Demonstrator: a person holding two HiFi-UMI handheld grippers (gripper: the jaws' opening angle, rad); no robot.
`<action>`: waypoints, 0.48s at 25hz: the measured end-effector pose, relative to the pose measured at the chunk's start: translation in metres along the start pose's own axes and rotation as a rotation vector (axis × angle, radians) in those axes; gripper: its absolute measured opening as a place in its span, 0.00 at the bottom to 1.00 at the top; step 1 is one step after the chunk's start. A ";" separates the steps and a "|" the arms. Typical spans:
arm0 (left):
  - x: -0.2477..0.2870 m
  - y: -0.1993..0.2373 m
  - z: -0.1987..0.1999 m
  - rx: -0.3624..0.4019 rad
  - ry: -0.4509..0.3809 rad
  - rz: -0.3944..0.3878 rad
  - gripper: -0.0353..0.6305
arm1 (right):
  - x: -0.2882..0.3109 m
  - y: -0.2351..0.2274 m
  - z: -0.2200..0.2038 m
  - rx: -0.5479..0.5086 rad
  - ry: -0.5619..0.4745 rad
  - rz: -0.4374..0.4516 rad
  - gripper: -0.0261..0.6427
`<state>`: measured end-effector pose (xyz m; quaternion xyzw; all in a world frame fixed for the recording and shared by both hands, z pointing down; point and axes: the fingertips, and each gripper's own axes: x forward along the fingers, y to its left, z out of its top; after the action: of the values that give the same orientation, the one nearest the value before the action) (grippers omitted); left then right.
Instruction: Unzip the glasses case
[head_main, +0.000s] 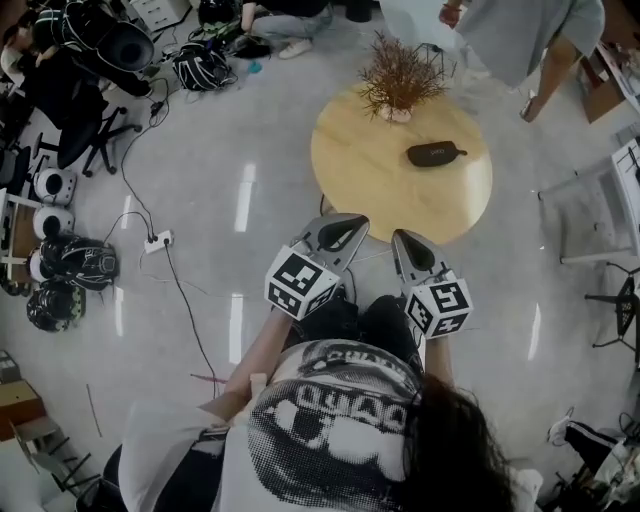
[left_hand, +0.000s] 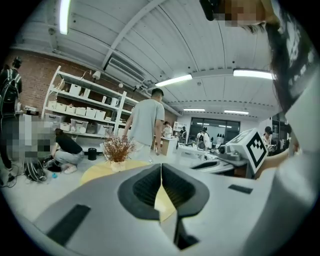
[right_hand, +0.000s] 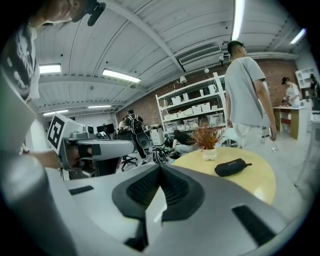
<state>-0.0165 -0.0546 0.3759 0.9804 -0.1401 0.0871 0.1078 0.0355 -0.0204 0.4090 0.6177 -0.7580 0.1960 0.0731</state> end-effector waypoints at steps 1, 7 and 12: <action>0.003 -0.001 -0.001 -0.002 0.004 -0.007 0.07 | -0.001 -0.004 -0.001 0.006 0.003 -0.008 0.04; 0.021 0.002 -0.008 -0.016 0.039 -0.019 0.07 | 0.007 -0.029 0.000 0.023 0.019 -0.024 0.04; 0.042 0.019 -0.003 -0.028 0.054 0.019 0.07 | 0.025 -0.053 0.007 0.037 0.029 0.007 0.04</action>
<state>0.0177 -0.0822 0.3911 0.9747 -0.1476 0.1123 0.1245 0.0816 -0.0544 0.4220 0.6133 -0.7554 0.2193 0.0720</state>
